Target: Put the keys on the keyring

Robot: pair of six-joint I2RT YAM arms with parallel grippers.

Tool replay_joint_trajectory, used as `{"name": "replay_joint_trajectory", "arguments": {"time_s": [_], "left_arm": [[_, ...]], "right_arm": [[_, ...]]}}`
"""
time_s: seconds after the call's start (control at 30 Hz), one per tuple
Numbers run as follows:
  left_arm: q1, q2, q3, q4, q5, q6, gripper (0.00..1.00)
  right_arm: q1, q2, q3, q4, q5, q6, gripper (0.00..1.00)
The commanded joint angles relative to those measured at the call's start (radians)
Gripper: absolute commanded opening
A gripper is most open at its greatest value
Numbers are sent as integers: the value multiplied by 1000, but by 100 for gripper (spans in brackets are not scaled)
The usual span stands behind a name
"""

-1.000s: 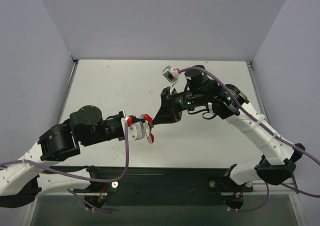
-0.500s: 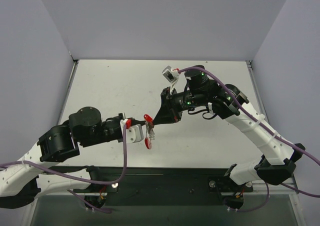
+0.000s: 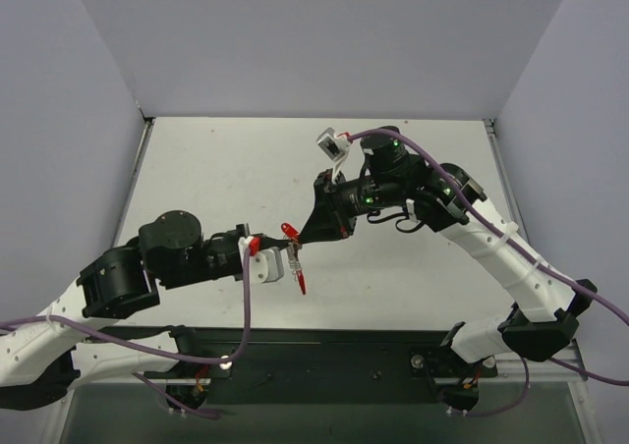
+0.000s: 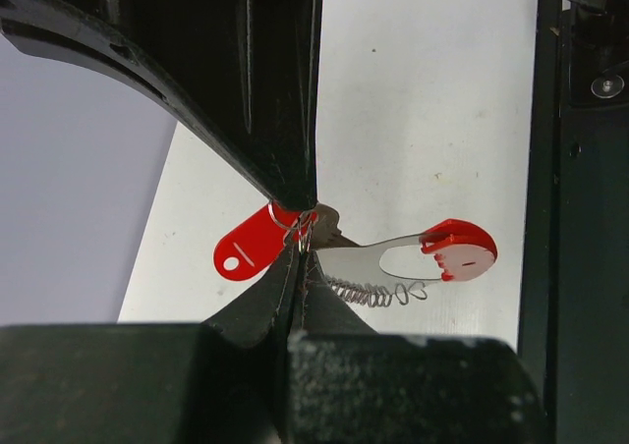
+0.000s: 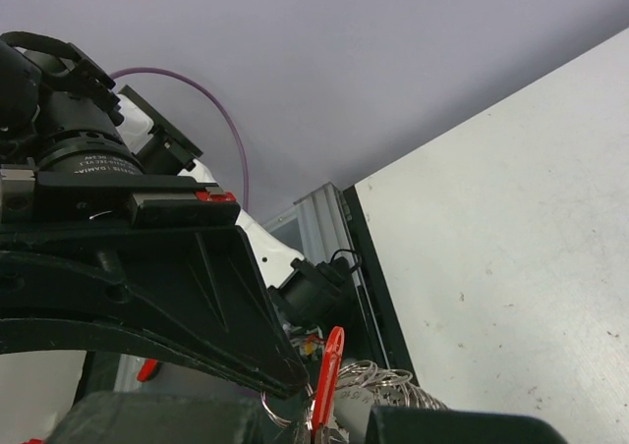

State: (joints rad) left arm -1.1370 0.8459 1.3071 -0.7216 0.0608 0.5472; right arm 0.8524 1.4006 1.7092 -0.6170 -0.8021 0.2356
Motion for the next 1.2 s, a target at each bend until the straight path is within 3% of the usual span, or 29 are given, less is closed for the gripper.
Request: {"name": "replay_joint_trajectory", "arguments": {"time_s": [0.0, 1.17], "left_arm": [[2, 1, 0, 106, -3, -3, 0], [-59, 76, 72, 30, -364, -35, 0]], "right_arm": [[8, 5, 35, 11, -35, 16, 0], [11, -12, 27, 8, -59, 42, 0]]}}
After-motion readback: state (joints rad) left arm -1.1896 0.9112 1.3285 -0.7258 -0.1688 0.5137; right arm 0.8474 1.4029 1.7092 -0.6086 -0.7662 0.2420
